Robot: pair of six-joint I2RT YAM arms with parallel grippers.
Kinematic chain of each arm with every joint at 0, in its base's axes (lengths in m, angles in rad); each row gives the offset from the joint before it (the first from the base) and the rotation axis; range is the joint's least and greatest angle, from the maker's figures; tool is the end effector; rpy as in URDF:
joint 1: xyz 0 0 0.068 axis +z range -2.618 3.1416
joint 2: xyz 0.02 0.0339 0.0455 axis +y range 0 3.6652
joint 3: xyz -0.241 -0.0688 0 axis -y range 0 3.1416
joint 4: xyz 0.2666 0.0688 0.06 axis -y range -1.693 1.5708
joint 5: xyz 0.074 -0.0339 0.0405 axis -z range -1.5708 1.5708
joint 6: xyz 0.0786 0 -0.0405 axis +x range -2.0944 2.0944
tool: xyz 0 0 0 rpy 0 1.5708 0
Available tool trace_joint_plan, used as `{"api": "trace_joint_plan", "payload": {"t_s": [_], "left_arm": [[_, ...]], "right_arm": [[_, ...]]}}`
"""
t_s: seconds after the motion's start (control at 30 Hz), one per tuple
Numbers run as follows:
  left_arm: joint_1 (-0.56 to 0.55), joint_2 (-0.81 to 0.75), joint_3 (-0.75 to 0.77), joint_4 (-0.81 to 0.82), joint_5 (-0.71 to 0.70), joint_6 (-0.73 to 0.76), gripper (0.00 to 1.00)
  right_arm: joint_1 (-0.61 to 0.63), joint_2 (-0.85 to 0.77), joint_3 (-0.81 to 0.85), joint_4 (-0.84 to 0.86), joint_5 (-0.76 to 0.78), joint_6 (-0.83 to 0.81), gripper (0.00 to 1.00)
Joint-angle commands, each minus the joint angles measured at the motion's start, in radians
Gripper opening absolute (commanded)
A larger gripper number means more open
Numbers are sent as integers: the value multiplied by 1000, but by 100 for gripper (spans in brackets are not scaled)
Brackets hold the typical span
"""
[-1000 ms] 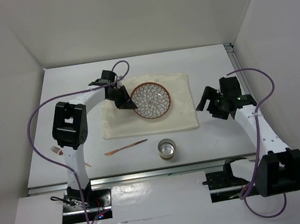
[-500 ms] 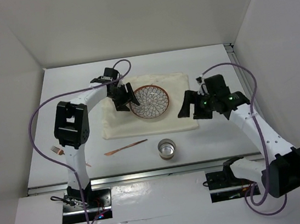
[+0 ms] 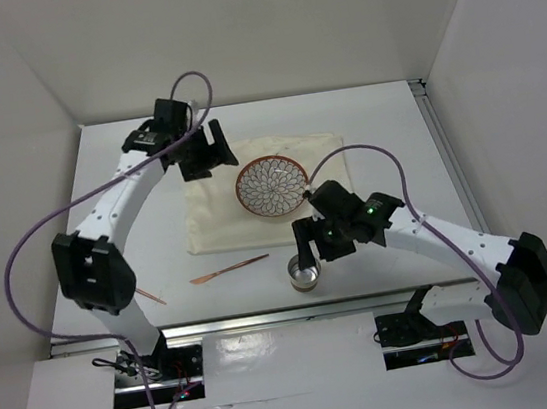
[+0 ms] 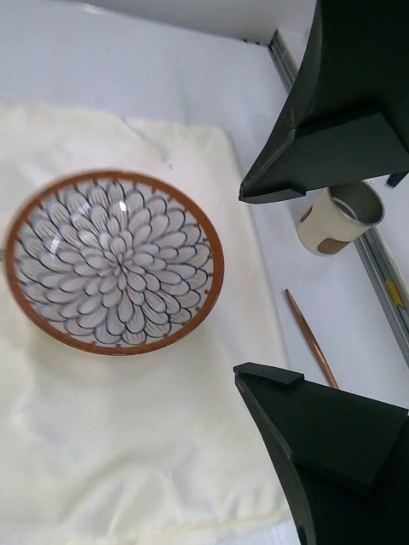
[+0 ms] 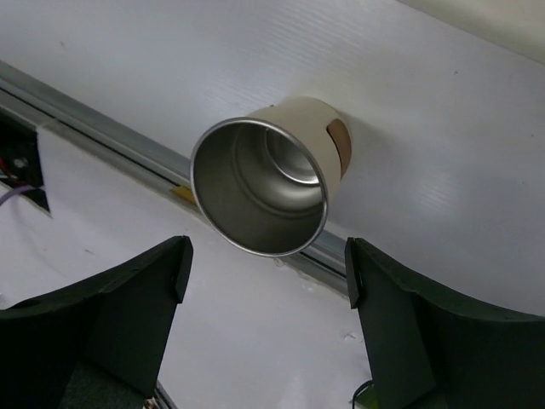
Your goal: Set the dinner table for one person
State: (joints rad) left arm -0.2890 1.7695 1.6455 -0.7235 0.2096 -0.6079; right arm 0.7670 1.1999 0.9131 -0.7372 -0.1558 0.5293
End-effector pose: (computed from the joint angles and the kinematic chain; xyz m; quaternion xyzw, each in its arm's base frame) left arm 0.4165 -0.1409 0.2632 -0.1111 0.9243 -0.2407 0.2747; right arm 0.1961 0.2060 0.1907 -0.1347 0.9507 0.2222 0.1694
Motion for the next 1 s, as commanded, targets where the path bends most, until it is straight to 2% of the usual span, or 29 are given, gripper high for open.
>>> {"api": "trace_joint_plan", "payload": {"t_s": [0.0,0.1,0.23,0.33,0.43,0.47,0.5,0.63,0.73,0.77,0.83,0.97], "left_arm": [[27,-155,42,-11,-38,30,94],[48,-211,33,-2,-50,30,93],[79,-259,2,-2,-50,40,91],[90,-283,-18,-2,-38,40,90],[108,-283,-29,-13,-29,40,90],[108,-283,-29,-23,-29,40,90],[108,-283,-29,-24,-29,49,90],[108,-318,-65,-33,-68,10,88],[108,-350,-128,-5,-119,-19,88],[108,-364,-147,-5,-143,-30,88],[108,-364,-147,-37,-174,-39,88],[119,-398,-147,-100,-272,-75,87]], "right_arm": [[31,33,-28,16,99,54,82],[41,55,-37,25,160,103,76],[41,75,-60,90,170,124,58],[41,115,-86,145,145,135,52],[51,133,-70,147,145,159,23],[51,122,-36,112,189,159,7],[51,112,-17,96,203,159,1],[2,92,131,-4,311,112,0],[-124,165,283,-14,334,25,0],[-200,193,362,-4,325,3,0],[-276,303,452,18,290,-40,0],[-438,550,782,-53,260,-130,0]]}}
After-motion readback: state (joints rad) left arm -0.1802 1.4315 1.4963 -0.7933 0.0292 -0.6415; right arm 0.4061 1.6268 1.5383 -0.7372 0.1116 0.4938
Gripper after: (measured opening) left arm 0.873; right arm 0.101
